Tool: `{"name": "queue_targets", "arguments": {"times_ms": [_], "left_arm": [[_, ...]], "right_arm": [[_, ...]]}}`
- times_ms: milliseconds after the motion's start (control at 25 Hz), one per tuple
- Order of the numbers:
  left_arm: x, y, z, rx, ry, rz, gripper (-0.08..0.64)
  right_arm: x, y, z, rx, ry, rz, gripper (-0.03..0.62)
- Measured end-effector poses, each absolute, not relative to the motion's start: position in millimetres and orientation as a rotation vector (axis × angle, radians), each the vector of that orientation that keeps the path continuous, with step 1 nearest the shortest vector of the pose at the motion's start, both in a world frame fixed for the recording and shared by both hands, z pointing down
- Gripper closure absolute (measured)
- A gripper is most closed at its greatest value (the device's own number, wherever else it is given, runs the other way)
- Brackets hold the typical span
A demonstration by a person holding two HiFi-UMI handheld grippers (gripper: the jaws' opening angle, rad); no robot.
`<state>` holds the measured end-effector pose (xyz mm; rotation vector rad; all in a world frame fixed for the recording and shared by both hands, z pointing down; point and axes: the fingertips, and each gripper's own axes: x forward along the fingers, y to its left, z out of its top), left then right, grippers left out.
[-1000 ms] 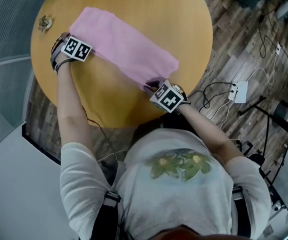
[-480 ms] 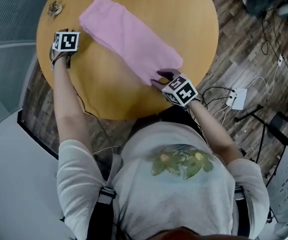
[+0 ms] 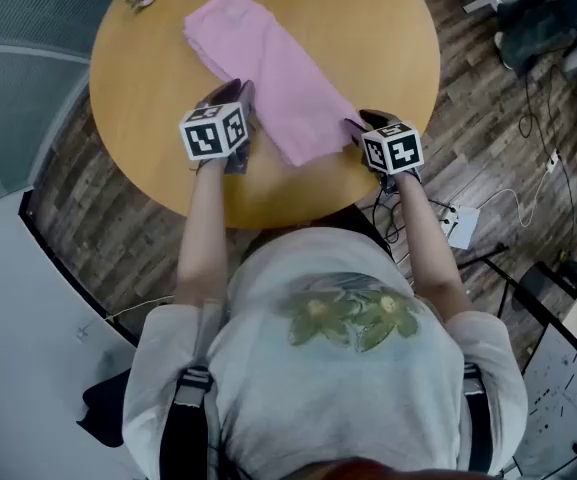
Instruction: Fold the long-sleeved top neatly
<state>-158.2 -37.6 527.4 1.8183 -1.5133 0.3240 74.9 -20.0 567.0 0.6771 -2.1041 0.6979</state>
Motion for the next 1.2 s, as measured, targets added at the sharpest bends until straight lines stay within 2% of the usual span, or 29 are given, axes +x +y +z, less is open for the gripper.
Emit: {"name": "queue_targets", "arguments": {"times_ms": [280, 360, 440, 680, 760, 800, 840, 920, 1080, 1200], "left_arm": [[-31.1, 61.9, 564.1, 2.240, -1.217, 0.815, 0.481], [-12.6, 79.3, 581.2, 2.250, -1.111, 0.904, 0.426], [-0.2, 89.9, 598.2, 2.254, -1.033, 1.007, 0.286], [2.6, 98.2, 638.4, 2.310, -0.986, 1.389, 0.275], [-1.6, 98.2, 640.0, 2.282, -0.998, 1.389, 0.281], [-6.1, 97.0, 639.1, 2.257, -1.020, 1.378, 0.326], [-11.4, 95.3, 638.1, 2.229, -1.042, 1.362, 0.432], [-20.1, 93.2, 635.6, 2.170, -1.035, 1.281, 0.468], [-33.4, 84.1, 609.8, 2.048, -0.968, 0.967, 0.491], [-36.0, 72.8, 578.8, 1.951, -0.912, 0.582, 0.492]], "right_arm": [[83.8, -9.7, 599.7, 0.467, -2.019, 0.682, 0.411], [83.9, -4.2, 608.3, 0.454, -2.007, 0.744, 0.417], [82.0, -1.7, 609.6, 0.461, -2.015, 0.856, 0.462], [84.2, -2.6, 603.8, 0.506, -2.032, 0.954, 0.482], [87.0, -1.5, 600.3, 0.505, -2.033, 0.911, 0.464], [88.4, 0.4, 598.8, 0.494, -2.029, 0.881, 0.442], [89.6, 3.5, 598.0, 0.473, -2.022, 0.849, 0.415], [91.0, 12.7, 598.2, 0.410, -2.001, 0.778, 0.389], [100.7, 27.2, 602.3, 0.310, -1.960, 0.558, 0.379], [106.0, 26.5, 601.1, 0.294, -1.966, 0.335, 0.358]]}}
